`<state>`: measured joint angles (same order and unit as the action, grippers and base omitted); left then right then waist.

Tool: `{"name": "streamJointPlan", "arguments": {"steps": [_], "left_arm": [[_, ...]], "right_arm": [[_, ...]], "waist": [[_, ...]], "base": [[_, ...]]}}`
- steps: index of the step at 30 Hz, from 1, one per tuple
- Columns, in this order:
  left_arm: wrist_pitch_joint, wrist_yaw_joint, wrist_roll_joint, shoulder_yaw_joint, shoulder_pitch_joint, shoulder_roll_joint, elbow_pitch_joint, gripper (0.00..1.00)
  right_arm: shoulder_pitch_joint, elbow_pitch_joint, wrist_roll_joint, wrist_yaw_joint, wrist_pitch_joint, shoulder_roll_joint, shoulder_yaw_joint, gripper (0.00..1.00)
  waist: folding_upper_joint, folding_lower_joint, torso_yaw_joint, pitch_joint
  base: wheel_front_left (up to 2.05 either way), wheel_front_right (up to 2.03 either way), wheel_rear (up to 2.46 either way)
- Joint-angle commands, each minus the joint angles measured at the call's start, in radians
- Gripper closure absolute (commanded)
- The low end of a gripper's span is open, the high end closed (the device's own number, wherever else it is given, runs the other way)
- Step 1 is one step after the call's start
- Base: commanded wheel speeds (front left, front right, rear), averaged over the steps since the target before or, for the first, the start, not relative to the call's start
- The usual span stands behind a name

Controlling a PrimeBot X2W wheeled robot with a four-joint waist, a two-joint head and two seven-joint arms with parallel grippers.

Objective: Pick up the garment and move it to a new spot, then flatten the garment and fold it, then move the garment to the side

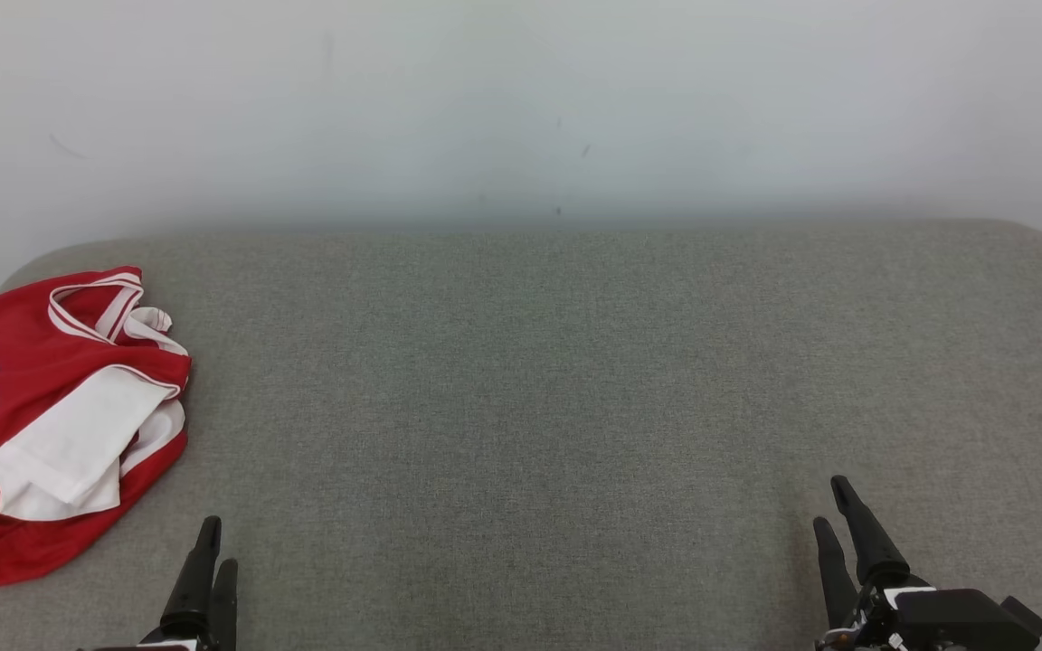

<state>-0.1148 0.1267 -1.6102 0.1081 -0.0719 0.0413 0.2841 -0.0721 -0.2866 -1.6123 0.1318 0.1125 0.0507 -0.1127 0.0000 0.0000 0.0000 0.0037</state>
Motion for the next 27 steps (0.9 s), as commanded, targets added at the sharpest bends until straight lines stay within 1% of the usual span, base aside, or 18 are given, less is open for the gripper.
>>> {"name": "streamJointPlan", "arguments": {"steps": [1, 7, 13, 22, 27], "left_arm": [[0.010, 0.001, 0.005, -0.005, -0.011, 0.003, -0.018, 0.00], [0.041, 0.002, 0.037, -0.017, -0.003, 0.003, -0.037, 0.00], [0.070, 0.002, 0.105, -0.024, 0.003, 0.004, -0.055, 0.00], [0.110, 0.002, 0.265, -0.018, 0.009, 0.005, -0.071, 0.00], [0.130, 0.003, 0.376, -0.013, 0.013, 0.005, -0.078, 0.00]], "right_arm": [[-0.012, 0.017, 0.006, 0.000, -0.010, 0.001, 0.009, 0.00], [-0.007, 0.028, 0.031, 0.000, -0.041, 0.000, 0.032, 0.00], [-0.004, 0.040, 0.090, 0.000, -0.069, 0.000, 0.052, 0.00], [-0.001, 0.065, 0.243, 0.000, -0.109, 0.000, 0.074, 0.00], [0.001, 0.076, 0.340, 0.000, -0.129, 0.000, 0.087, 0.00]], "waist": [[0.0000, 0.0001, 0.000, 0.000], [0.0000, 0.0001, -0.001, 0.001], [0.0000, 0.0001, -0.001, 0.003], [0.0000, 0.0001, -0.003, 0.006], [0.0000, 0.0001, -0.004, 0.008]], "base": [[0.00, 0.00, 0.00], [0.00, 0.00, 0.00], [0.00, 0.00, 0.00], [0.00, 0.00, 0.00], [0.00, 0.00, 0.00]]}}
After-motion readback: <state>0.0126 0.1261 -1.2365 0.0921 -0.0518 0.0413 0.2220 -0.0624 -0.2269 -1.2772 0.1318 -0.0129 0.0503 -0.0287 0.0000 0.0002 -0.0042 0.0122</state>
